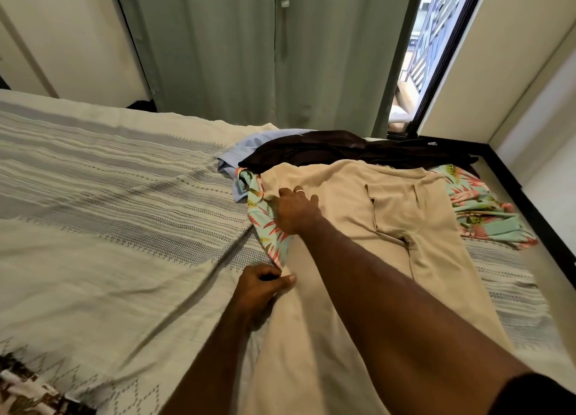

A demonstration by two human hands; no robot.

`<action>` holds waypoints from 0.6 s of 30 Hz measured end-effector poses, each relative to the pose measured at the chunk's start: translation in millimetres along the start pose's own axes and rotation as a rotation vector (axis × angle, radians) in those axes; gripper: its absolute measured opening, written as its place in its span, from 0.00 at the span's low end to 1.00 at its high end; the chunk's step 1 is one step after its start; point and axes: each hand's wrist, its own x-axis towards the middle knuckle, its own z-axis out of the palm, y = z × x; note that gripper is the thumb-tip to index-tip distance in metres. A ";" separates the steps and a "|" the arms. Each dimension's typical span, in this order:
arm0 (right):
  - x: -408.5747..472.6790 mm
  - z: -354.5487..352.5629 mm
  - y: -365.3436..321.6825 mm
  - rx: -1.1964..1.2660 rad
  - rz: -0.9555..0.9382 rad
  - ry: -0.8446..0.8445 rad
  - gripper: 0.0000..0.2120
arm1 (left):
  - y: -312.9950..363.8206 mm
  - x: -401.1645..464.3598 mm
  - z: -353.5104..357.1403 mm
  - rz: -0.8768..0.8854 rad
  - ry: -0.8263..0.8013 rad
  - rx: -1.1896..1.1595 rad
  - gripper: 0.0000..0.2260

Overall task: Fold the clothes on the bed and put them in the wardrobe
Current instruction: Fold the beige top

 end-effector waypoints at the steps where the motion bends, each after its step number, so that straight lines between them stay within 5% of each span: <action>1: 1.9 1.8 0.3 0.042 0.028 0.034 0.21 | 0.7 -1.1 1.0 0.001 -0.015 -0.004 0.10; 8: -6.5 6.0 10.8 0.706 0.209 0.564 0.18 | 12.4 -14.6 9.3 -0.028 -0.038 0.087 0.11; 12: -22.4 2.5 25.8 0.710 0.171 0.571 0.22 | 18.1 -16.8 17.1 0.099 -0.034 0.487 0.15; 15: -32.9 -6.8 62.5 0.831 0.150 0.631 0.28 | 26.0 -21.6 33.2 0.249 0.191 0.709 0.10; 18: -46.4 -20.2 109.4 0.996 0.321 0.629 0.30 | 36.1 -32.5 63.0 0.385 0.229 0.833 0.06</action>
